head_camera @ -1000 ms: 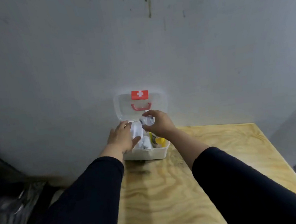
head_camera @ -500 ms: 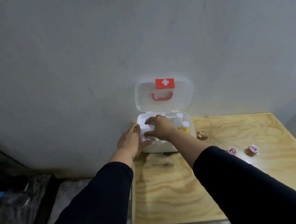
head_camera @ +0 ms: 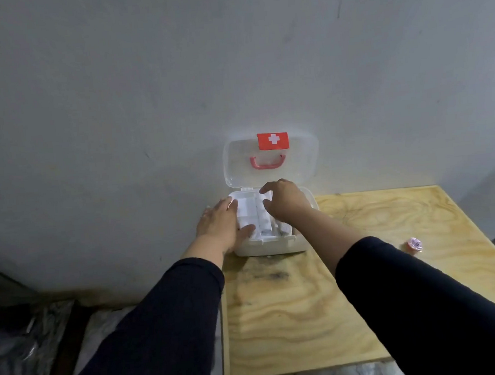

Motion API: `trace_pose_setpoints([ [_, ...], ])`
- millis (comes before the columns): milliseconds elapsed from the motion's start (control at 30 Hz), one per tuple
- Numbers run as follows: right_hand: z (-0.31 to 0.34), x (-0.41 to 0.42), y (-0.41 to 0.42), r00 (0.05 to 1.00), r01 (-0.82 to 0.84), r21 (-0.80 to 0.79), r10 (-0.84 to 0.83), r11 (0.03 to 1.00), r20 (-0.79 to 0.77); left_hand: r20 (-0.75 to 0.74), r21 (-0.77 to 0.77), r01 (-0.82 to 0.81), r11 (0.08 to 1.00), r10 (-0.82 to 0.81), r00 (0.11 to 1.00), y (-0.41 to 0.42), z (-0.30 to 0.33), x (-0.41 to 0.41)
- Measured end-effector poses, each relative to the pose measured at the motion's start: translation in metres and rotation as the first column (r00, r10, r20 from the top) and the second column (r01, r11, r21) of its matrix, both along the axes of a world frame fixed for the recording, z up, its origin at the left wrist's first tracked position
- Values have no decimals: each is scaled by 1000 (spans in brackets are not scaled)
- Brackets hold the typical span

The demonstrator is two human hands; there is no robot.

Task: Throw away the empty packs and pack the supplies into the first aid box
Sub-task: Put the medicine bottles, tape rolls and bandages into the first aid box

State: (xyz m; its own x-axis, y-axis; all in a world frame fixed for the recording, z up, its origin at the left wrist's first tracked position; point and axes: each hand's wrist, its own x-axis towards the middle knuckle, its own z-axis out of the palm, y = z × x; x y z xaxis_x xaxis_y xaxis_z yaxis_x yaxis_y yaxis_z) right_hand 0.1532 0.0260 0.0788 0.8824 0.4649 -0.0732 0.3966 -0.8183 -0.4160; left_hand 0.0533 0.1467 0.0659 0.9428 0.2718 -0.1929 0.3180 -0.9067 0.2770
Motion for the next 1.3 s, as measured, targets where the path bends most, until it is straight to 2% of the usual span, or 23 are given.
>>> trace_pose_setpoints([
  [133, 13, 11, -37, 1000, 20, -52, -18, 998, 22, 16, -12, 122, 992, -122, 992, -18, 29, 29],
  [267, 21, 25, -90, 994, 100, -120, -105, 988, -29, -3, -72, 223, 972, -224, 975, -57, 47, 56],
  [500, 22, 35, -193, 966, 215, -238, -242, 947, -94, -37, -136, 341, 930, -349, 937, -144, 37, 91],
  [733, -4, 51, -280, 908, 306, -245, -360, 920, -216, -120, -229, 331, 915, -364, 923, -213, 4, 110],
  [933, -52, 67, -310, 886, 349, -123, -370, 929, -281, -195, -242, 277, 930, -326, 925, -241, -28, 121],
  [1100, -91, 74, -314, 916, 303, -69, -311, 950, -252, -212, -240, 221, 945, -273, 938, -253, -53, 123],
  [1300, -101, 77, -311, 944, 277, -25, -277, 961, -180, -236, -241, 168, 956, -226, 945, -254, -65, 117],
])
